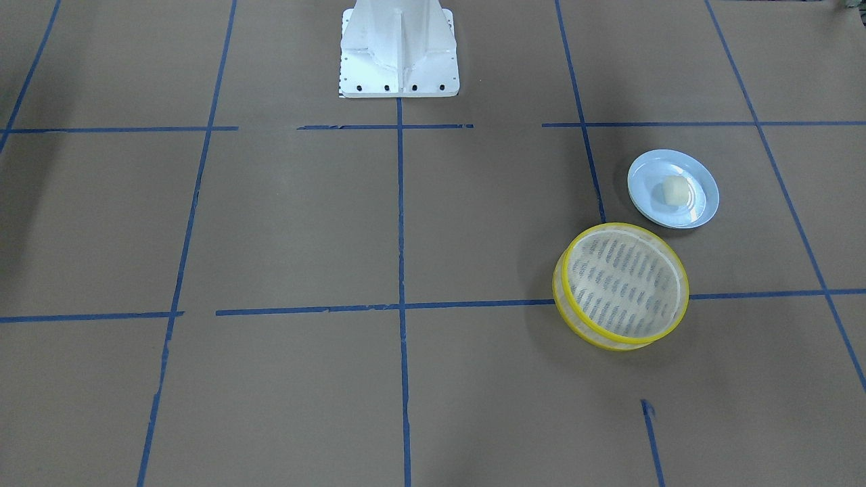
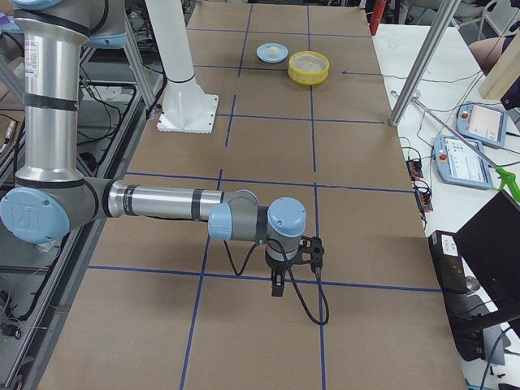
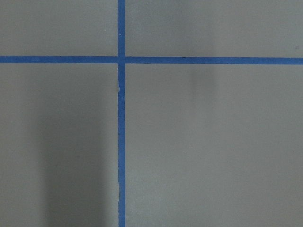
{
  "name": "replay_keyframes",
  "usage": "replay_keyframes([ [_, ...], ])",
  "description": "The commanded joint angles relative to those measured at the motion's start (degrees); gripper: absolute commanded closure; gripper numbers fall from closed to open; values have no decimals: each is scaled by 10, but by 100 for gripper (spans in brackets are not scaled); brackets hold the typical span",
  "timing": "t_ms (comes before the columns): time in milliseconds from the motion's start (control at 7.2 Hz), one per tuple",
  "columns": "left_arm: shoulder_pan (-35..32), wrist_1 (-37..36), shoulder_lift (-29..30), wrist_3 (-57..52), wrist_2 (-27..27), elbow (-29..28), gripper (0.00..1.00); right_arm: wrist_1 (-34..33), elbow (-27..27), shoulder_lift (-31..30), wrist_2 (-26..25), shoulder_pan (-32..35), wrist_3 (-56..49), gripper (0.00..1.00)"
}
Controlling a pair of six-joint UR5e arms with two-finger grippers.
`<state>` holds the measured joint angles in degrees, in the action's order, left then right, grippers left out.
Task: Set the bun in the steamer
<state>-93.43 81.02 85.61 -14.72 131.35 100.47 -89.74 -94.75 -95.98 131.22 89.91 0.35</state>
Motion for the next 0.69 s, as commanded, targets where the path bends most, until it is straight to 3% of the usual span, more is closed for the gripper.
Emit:
replay_keyframes([
  [0, 0, 1, 1, 2, 40, -3, 0, 0, 0, 0, 0, 0, 0, 0],
  [417, 0, 9, -3, -5, 43, -31, 0, 0, 0, 0, 0, 0, 0, 0],
  [556, 2, 43, 1, -1, 43, -37, 0, 0, 0, 0, 0, 0, 0, 0],
])
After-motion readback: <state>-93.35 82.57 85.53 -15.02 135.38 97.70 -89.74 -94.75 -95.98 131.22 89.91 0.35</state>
